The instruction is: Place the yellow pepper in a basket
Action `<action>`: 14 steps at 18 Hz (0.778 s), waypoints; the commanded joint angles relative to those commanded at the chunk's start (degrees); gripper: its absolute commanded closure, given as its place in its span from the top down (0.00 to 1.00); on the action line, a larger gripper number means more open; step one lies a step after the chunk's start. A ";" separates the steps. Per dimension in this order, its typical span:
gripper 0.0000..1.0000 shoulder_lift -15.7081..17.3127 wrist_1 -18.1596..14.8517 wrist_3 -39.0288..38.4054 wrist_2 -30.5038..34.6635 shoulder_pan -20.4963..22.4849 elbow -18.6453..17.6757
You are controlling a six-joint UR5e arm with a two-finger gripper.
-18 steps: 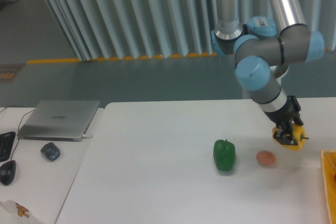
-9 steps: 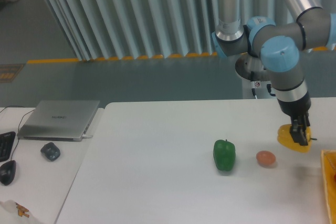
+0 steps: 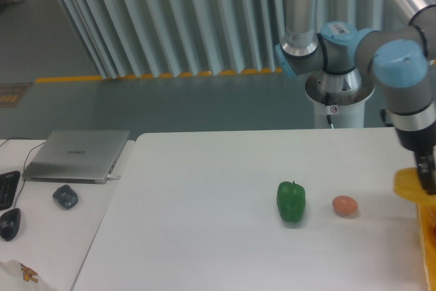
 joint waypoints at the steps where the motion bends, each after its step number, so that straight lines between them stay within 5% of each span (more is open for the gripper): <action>1: 0.49 -0.53 1.57 -2.09 0.09 0.09 0.09; 4: 0.49 -1.93 3.42 -11.49 0.00 0.35 0.26; 14: 0.49 -3.78 7.65 -12.75 0.00 6.24 -0.35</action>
